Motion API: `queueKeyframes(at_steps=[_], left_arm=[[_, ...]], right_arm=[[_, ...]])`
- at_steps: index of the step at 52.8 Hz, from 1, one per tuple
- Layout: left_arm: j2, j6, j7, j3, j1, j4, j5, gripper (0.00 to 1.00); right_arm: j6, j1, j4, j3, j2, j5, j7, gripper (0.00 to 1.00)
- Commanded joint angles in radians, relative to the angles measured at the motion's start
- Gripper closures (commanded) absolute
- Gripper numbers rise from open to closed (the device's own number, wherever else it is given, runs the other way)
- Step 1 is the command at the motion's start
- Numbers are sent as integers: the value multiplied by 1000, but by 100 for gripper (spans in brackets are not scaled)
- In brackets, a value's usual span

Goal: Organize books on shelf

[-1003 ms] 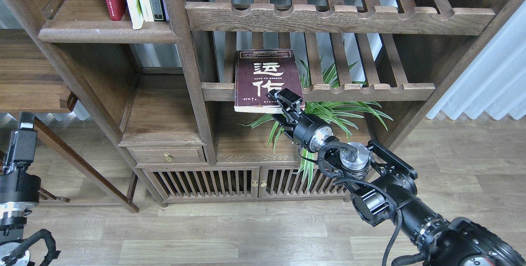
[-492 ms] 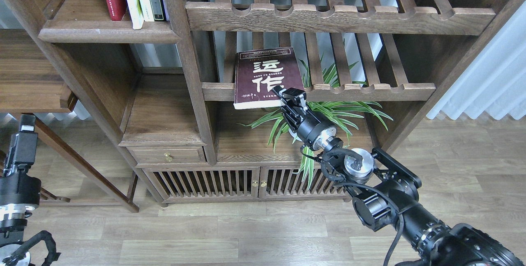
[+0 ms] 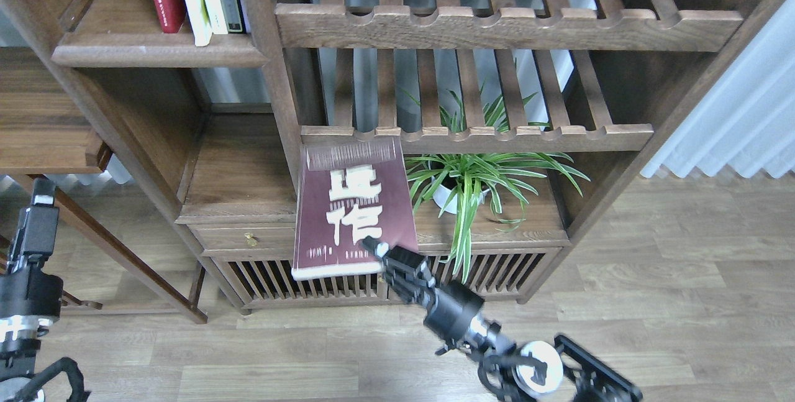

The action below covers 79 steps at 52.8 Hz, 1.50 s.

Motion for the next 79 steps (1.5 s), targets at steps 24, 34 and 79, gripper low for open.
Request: queueKeyframes(at_steps=[24,34,79], left_arm=[[68,0,0,456,90,-134,-529,1],[88,0,0,585,74,-195,-569,1],[116,0,0,872,-54,-187,-574,2]], right_arm=[[0,-81,-11,-27,0,-35,-49,94],[0,-78,-17,-98,0,-16,-56,94],[0,-78,-15,-118,0,28,-85,94]])
